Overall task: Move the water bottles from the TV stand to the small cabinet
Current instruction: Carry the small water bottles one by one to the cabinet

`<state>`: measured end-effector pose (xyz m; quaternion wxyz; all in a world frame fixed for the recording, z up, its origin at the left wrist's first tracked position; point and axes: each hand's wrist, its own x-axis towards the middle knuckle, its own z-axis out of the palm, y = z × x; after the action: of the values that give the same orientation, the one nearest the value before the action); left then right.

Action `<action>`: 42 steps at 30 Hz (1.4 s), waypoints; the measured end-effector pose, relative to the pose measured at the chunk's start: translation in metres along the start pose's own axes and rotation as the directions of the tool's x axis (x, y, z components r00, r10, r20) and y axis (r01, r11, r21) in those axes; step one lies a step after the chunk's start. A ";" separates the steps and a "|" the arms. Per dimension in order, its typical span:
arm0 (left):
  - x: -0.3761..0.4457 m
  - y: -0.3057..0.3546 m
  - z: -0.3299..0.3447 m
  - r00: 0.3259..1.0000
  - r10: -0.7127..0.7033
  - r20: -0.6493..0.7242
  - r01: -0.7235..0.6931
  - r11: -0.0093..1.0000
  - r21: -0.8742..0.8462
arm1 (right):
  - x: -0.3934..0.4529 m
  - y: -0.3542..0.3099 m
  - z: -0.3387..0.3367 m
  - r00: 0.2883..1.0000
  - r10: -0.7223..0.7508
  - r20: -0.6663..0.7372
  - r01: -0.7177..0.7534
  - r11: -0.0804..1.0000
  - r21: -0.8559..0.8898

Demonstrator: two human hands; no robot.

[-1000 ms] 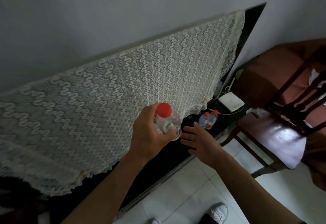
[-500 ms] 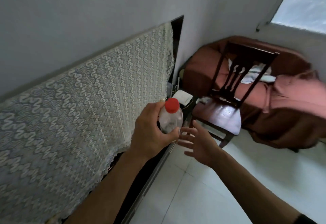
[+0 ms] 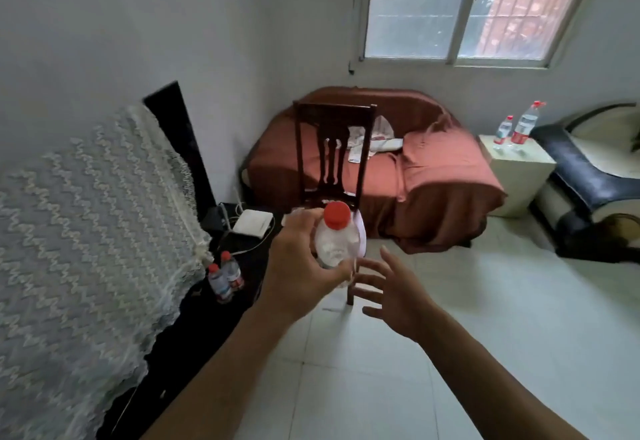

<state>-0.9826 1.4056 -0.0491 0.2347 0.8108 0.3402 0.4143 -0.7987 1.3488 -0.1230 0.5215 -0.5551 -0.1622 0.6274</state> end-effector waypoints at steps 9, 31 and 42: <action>0.042 0.098 0.174 0.985 0.089 0.148 -0.079 0.994 -0.072 | -0.044 -0.041 -0.188 0.984 -0.039 -0.172 0.060 0.991 0.119; 0.192 0.186 0.440 0.877 0.324 0.353 -0.176 0.903 -0.391 | -0.031 -0.146 -0.414 0.855 -0.031 -0.518 0.187 0.949 0.253; 0.325 0.174 0.532 0.835 0.410 0.367 -0.199 0.846 -0.494 | 0.053 -0.247 -0.482 0.804 -0.042 -0.592 0.230 0.942 0.245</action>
<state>-0.3399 1.4805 -0.0581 0.4126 0.8563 0.0360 0.3086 -0.2558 1.3124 -0.1171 0.6691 -0.6190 0.0630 0.4064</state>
